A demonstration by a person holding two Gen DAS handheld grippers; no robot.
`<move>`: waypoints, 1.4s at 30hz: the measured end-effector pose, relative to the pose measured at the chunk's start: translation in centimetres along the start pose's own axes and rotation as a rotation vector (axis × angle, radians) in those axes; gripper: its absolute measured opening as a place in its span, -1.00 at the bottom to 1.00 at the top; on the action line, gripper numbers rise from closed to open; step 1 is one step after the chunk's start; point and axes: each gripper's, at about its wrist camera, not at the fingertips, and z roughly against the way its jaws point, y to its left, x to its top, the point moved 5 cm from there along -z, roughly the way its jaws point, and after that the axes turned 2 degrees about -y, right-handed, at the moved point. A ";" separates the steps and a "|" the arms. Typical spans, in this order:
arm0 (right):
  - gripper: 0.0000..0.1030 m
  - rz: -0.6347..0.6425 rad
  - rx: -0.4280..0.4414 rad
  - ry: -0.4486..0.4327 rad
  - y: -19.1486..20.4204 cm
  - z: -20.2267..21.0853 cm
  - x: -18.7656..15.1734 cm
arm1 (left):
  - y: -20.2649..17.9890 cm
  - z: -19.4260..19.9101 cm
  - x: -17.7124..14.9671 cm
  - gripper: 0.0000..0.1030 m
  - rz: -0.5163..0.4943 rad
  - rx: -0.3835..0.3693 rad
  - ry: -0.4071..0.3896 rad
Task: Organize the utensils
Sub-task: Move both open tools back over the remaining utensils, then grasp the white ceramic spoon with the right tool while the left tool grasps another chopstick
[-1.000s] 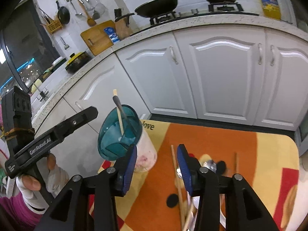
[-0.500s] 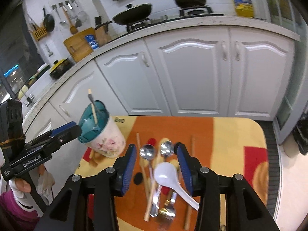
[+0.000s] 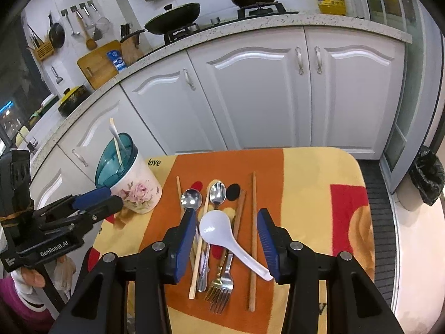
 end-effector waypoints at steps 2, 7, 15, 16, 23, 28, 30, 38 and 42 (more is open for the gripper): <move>-0.16 0.005 0.000 0.005 0.2 -0.3 -0.2 | -0.1 -0.2 -0.1 -0.03 -0.008 0.007 0.005; -0.16 0.014 0.007 0.022 0.5 -0.9 -0.6 | -0.2 -0.5 -0.4 -0.03 -0.018 0.016 0.009; -0.16 0.006 0.012 0.061 0.0 -2.6 -1.4 | 0.2 -1.7 -0.9 -0.03 -0.001 0.020 0.040; -0.16 0.006 0.013 0.066 0.0 -2.9 -1.5 | 0.4 -1.8 -1.1 -0.03 0.004 0.021 0.045; -0.16 0.076 0.049 0.125 0.4 -5.5 -2.0 | 1.9 -3.1 -2.7 -0.03 0.066 0.014 0.105; -0.17 0.161 0.078 0.174 1.0 -8.2 -2.3 | 2.7 -4.2 -3.6 -0.03 0.108 0.024 0.149; -0.17 0.182 0.093 0.190 1.0 -9.4 -2.1 | 2.9 -4.5 -3.7 -0.03 0.119 0.028 0.156; -0.17 0.269 0.140 0.248 0.9 -13.4 -1.3 | 3.2 -5.8 -4.0 -0.03 0.138 0.040 0.183; -0.17 0.291 0.146 0.293 0.8 -15.0 -1.8 | 3.1 -6.5 -3.9 -0.03 0.141 0.041 0.193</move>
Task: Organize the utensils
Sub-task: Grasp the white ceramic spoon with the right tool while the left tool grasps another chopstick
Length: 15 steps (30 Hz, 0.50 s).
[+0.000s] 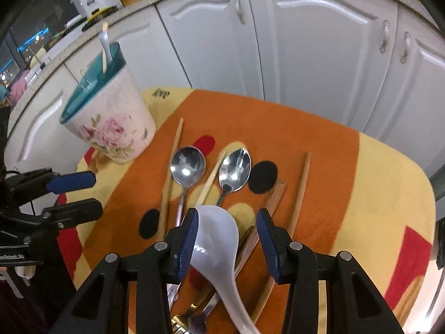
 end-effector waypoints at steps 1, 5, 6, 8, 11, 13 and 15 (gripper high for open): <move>-0.17 -0.004 0.014 0.010 -0.1 -0.3 -0.1 | 0.0 -0.1 0.1 -0.03 0.000 -0.001 0.001; -0.27 -0.014 0.077 0.035 0.1 -0.7 -0.3 | 0.0 -0.7 0.3 -0.03 0.003 0.000 0.011; -0.32 -0.005 0.072 0.037 0.2 -0.8 -0.4 | -0.1 -0.9 0.2 -0.03 0.005 0.000 0.013; -0.48 0.011 0.081 0.051 0.4 -1.2 -0.6 | -0.2 -1.2 0.2 -0.03 0.006 0.005 0.020; -0.74 0.013 0.088 0.050 0.6 -1.1 -0.9 | -0.1 -1.8 0.1 -0.03 0.007 0.013 0.029; -0.89 -0.018 0.107 0.011 0.4 -0.1 -0.9 | -0.1 -2.3 0.1 -0.03 0.012 0.014 0.035; -0.92 -0.059 0.102 -0.031 -0.2 1.0 -0.9 | -0.3 -2.9 0.0 -0.03 0.022 0.007 0.045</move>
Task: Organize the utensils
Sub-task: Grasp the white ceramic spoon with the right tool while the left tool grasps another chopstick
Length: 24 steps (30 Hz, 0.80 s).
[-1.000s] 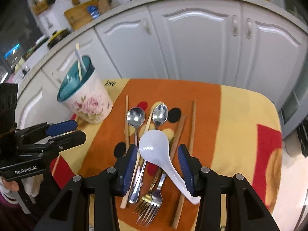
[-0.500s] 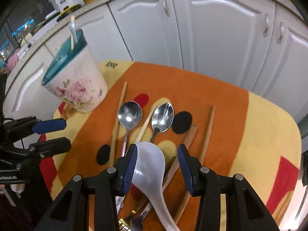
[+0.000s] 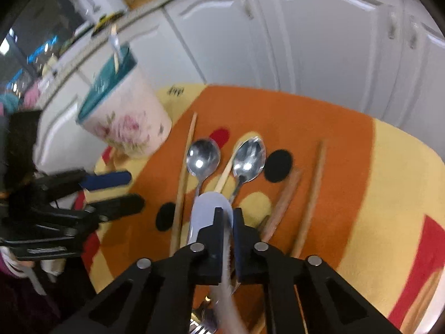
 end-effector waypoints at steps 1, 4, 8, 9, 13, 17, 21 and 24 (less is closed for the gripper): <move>-0.94 -0.025 -0.008 -0.027 -0.4 0.7 -0.1 | -0.1 -0.3 0.0 -0.03 0.006 -0.005 0.005; -0.94 -0.113 -0.007 -0.075 -1.7 2.2 -0.4 | -0.5 -1.4 0.3 -0.03 0.017 -0.013 0.014; -0.94 -0.203 0.003 -0.115 -2.7 3.5 -0.9 | -1.1 -2.9 0.5 -0.15 0.006 -0.006 0.040; -0.94 -0.229 0.006 -0.125 -3.0 3.8 -1.0 | -1.2 -3.2 0.4 -0.30 0.005 -0.004 0.049; -0.94 -0.312 0.047 -0.158 -3.4 4.4 -1.3 | -1.6 -4.0 0.3 -0.67 -0.021 -0.003 0.047; -0.94 -0.364 0.081 -0.183 -3.2 4.5 -1.3 | -1.4 -3.7 -0.3 -0.73 -0.042 -0.041 0.067; -0.94 -0.413 0.123 -0.205 -2.6 4.7 -1.6 | -0.6 -2.4 -2.3 -0.82 -0.090 -0.059 0.106; -0.94 -0.426 0.123 -0.218 -2.0 5.0 -2.0 | 0.1 -0.9 -4.5 -0.85 -0.138 -0.060 0.140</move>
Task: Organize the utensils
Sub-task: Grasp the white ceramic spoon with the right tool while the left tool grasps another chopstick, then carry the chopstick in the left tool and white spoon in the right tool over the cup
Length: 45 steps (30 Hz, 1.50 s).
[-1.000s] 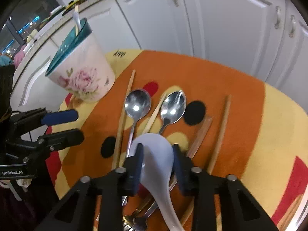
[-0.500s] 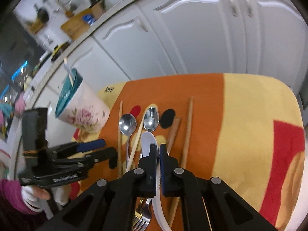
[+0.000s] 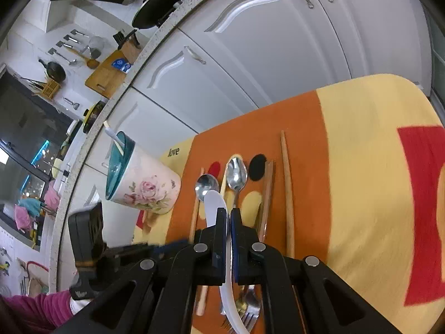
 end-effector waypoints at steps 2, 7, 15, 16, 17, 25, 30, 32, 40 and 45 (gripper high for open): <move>-0.94 -0.006 -0.026 0.005 0.1 -0.1 -0.5 | 0.1 0.5 -1.2 -0.85 -0.026 0.005 0.013; -0.94 -0.022 -0.081 0.048 -0.7 -0.7 -1.9 | 0.6 1.7 -1.9 -0.82 -0.039 0.020 0.011; -0.89 0.012 -0.142 0.159 -1.7 -2.2 -3.1 | 0.6 1.0 2.1 -0.41 -0.016 0.086 -0.072; -0.85 0.026 -0.149 0.171 -1.7 -2.4 -3.1 | 0.6 0.6 2.5 -0.40 -0.012 0.094 -0.069; -0.82 0.046 -0.152 0.185 -1.7 -2.7 -3.0 | 0.7 0.2 2.7 -0.40 -0.007 0.105 -0.067; -0.62 0.161 -0.147 0.232 -1.6 -4.0 -2.3 | 0.9 -1.7 3.8 -0.37 0.010 0.152 -0.056; -0.90 0.211 -0.125 0.228 -0.6 -3.6 -2.7 | 0.9 -1.3 3.4 -0.88 0.000 0.106 -0.058; -0.94 0.211 -0.109 0.195 -0.1 -2.4 -2.5 | 1.0 -0.5 3.0 -0.89 0.018 0.071 -0.067; -0.94 0.202 -0.055 0.040 3.3 2.3 -0.6 | 1.1 5.7 3.1 -0.91 0.070 -0.022 -0.186; -0.94 0.219 -0.007 -0.054 6.8 3.9 1.2 | 1.5 10.6 4.1 -0.91 0.093 -0.053 -0.290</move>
